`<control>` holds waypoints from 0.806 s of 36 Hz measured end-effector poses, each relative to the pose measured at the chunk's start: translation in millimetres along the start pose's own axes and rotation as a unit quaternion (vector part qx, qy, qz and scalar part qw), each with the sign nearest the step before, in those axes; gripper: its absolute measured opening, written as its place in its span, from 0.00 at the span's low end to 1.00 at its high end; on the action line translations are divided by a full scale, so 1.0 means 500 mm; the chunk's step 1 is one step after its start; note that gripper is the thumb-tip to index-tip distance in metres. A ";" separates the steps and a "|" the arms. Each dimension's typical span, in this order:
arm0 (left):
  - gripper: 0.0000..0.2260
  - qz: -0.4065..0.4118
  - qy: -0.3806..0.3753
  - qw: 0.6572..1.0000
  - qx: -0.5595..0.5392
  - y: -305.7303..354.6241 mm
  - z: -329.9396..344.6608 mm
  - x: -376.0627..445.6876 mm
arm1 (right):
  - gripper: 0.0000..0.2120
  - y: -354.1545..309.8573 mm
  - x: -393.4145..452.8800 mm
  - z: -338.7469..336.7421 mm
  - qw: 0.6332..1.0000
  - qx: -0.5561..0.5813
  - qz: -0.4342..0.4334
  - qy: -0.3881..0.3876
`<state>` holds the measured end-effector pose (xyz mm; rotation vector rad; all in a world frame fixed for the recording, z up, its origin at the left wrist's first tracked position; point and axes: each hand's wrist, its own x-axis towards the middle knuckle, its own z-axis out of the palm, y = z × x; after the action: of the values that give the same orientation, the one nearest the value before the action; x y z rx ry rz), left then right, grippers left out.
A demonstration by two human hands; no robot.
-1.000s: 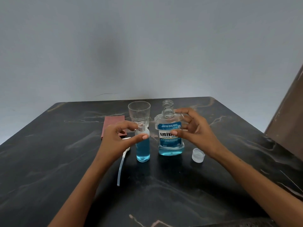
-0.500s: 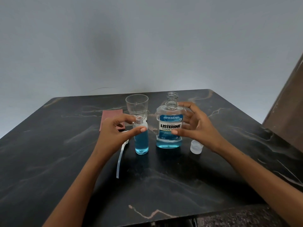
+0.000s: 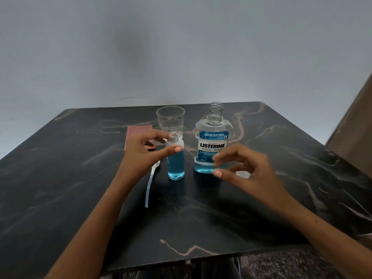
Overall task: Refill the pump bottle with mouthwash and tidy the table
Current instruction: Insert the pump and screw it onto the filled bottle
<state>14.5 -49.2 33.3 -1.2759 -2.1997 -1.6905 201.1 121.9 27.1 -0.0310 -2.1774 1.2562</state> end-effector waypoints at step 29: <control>0.09 -0.127 0.113 0.985 0.033 -0.078 -0.030 0.013 | 0.24 0.012 0.081 0.182 0.988 -0.147 0.052 -0.016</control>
<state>-21.0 -59.7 12.9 -0.7714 -2.3350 -1.7282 119.2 67.2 10.1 -0.2493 -2.3973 0.9851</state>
